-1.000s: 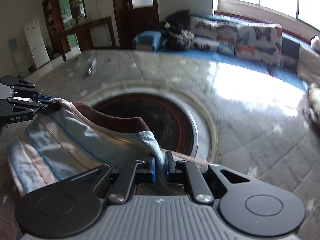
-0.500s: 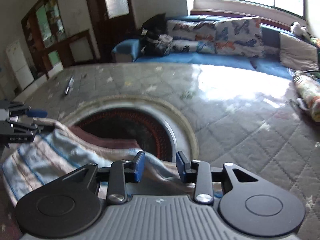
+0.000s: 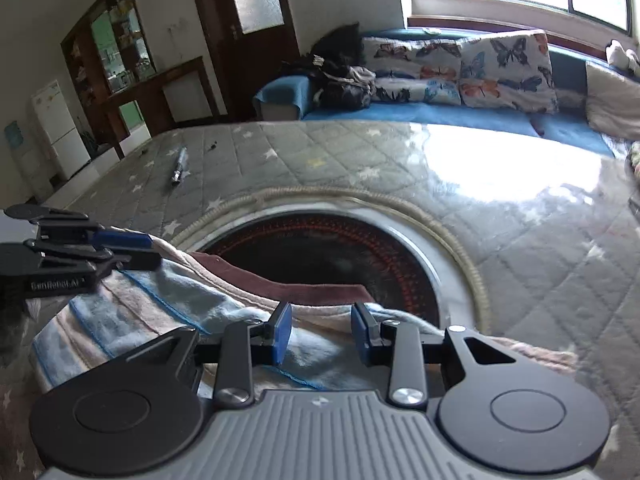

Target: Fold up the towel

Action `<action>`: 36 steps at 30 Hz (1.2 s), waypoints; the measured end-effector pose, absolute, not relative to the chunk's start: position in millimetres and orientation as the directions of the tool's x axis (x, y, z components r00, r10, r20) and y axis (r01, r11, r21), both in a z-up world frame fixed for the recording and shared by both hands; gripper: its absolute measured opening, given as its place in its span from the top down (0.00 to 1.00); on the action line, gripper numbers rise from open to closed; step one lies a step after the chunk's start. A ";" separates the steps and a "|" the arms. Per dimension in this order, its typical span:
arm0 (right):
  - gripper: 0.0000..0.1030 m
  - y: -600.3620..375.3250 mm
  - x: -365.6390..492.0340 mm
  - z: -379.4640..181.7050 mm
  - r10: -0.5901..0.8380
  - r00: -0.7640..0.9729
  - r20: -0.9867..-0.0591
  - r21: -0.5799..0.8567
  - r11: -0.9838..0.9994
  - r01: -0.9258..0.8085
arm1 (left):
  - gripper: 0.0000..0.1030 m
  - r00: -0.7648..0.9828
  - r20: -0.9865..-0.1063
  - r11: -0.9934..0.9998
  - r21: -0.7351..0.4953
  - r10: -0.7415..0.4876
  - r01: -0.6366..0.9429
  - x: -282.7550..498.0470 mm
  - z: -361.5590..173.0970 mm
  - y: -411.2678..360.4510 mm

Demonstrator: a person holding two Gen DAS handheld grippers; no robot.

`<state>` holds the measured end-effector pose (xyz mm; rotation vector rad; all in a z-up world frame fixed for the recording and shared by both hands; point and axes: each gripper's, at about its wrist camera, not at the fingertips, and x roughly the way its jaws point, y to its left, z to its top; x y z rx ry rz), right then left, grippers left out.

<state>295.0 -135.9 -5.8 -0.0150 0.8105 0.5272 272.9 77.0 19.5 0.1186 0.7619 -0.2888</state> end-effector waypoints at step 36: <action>0.68 -59.1 272.7 -16.2 0.499 0.545 -0.673 0.113 0.799 -0.591 | 0.73 0.758 -0.620 0.979 -0.155 -0.200 0.131 249.5 13.0 144.8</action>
